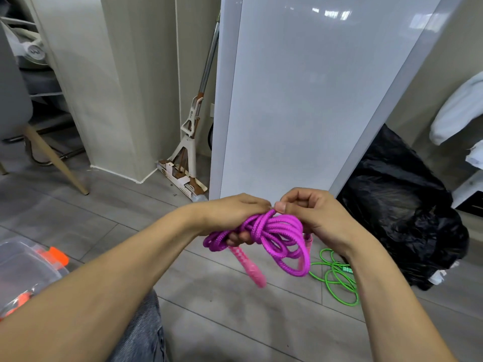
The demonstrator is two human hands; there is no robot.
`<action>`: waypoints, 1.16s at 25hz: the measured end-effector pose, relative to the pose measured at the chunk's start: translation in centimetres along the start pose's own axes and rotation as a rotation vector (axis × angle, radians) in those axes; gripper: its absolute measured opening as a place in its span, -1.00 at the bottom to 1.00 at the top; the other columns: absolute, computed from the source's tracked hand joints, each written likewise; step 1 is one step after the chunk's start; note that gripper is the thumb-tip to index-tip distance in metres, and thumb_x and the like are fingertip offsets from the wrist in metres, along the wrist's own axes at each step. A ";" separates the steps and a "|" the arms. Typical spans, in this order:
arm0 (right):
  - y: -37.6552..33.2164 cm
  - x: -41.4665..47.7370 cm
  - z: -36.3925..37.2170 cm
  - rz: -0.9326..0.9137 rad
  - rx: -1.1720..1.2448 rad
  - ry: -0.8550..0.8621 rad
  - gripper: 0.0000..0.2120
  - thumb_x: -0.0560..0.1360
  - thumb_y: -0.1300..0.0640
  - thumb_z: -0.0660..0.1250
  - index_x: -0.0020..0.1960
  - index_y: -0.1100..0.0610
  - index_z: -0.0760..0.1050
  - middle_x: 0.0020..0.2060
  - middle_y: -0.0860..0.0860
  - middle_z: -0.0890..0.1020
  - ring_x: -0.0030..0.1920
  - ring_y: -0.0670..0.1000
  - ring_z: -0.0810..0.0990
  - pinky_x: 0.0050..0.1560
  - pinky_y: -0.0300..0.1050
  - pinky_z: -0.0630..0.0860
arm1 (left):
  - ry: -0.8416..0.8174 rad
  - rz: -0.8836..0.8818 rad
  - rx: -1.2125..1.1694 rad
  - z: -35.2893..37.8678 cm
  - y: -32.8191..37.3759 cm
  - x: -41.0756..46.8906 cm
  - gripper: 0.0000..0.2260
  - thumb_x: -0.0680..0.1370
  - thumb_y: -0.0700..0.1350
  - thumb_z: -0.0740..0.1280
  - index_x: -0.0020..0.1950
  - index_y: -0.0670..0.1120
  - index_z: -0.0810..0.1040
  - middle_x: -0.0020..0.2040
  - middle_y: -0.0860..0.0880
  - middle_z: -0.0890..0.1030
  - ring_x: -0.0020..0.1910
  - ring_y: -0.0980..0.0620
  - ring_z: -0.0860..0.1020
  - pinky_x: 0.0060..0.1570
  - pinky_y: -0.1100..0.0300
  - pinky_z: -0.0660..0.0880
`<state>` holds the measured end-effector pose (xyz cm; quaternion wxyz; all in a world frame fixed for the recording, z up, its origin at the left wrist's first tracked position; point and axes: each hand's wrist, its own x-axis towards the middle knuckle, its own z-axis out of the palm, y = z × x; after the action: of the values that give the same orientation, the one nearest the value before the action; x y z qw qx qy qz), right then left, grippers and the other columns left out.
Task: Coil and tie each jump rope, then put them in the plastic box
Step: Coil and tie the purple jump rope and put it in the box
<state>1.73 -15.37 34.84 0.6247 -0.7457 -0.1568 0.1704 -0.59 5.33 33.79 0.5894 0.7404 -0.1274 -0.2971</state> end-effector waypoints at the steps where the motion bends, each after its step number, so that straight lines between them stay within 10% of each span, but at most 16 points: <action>1: 0.3 0.2 -0.2 0.001 0.052 0.007 -0.80 0.35 0.10 0.50 -0.15 0.21 0.62 -0.35 0.09 0.64 -0.45 -0.05 0.48 -0.45 -0.27 0.38 | -0.018 0.019 -0.111 0.1 0.1 0.0 -0.61 0.69 0.04 0.11 -0.02 -0.29 0.43 -0.52 -0.04 0.34 -0.55 0.00 0.21 -0.48 0.17 0.19; 5: 1.4 0.6 -1.0 0.046 0.069 0.063 -0.77 0.59 0.22 0.30 -0.20 0.20 0.65 -0.44 0.15 0.51 -0.44 0.05 0.38 -0.38 -0.16 0.30 | -0.053 0.007 -0.442 -0.3 0.5 0.2 -0.48 0.62 0.26 0.10 -0.35 -0.09 0.39 -0.53 0.03 0.27 -0.59 0.10 0.19 -0.51 0.24 0.19; 12: 1.8 -0.8 -3.5 0.283 -0.010 -0.074 -0.69 0.56 0.03 0.32 0.02 0.30 0.60 -0.38 0.12 0.48 -0.42 0.06 0.43 -0.41 -0.14 0.36 | 0.049 0.095 -0.705 -1.2 0.4 0.5 -0.71 0.52 0.13 0.38 -0.25 -0.02 0.43 -0.49 0.08 0.25 -0.58 0.14 0.19 -0.51 0.27 0.16; 18: 1.4 0.3 -4.1 0.032 -0.010 0.482 -0.77 0.62 0.05 0.30 -0.10 0.17 0.61 -0.36 0.07 0.46 -0.49 -0.02 0.35 -0.51 -0.24 0.21 | -0.128 -0.209 -0.158 -0.9 -0.5 0.0 -0.65 0.51 0.13 0.42 0.08 -0.09 0.47 -0.39 0.03 0.31 -0.50 0.12 0.24 -0.49 0.29 0.25; 25: -1.6 0.8 -1.7 -0.074 0.468 0.476 -0.87 0.60 0.30 0.24 -0.07 0.19 0.55 -0.34 0.03 0.48 -0.41 -0.04 0.42 -0.43 -0.22 0.38 | 0.316 -0.065 -0.536 -1.5 -0.9 1.5 -0.87 0.60 -0.11 0.36 0.02 -0.15 0.49 -0.39 0.00 0.41 -0.48 0.08 0.37 -0.44 0.22 0.42; 29: -1.9 0.4 -0.4 -0.189 -0.045 0.493 -0.84 0.59 0.04 0.34 0.02 0.06 0.68 -0.31 -0.11 0.51 -0.31 -0.15 0.41 -0.22 -0.29 0.36 | 0.437 0.078 -0.752 -1.6 -0.3 1.8 -0.89 0.61 -0.08 0.33 0.00 -0.12 0.49 -0.39 0.01 0.46 -0.41 0.02 0.46 -0.31 0.15 0.48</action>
<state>2.23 -15.26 36.74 0.6405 -0.7604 -0.0725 -0.0790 1.72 5.70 33.15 0.8419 0.5143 0.0896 -0.1366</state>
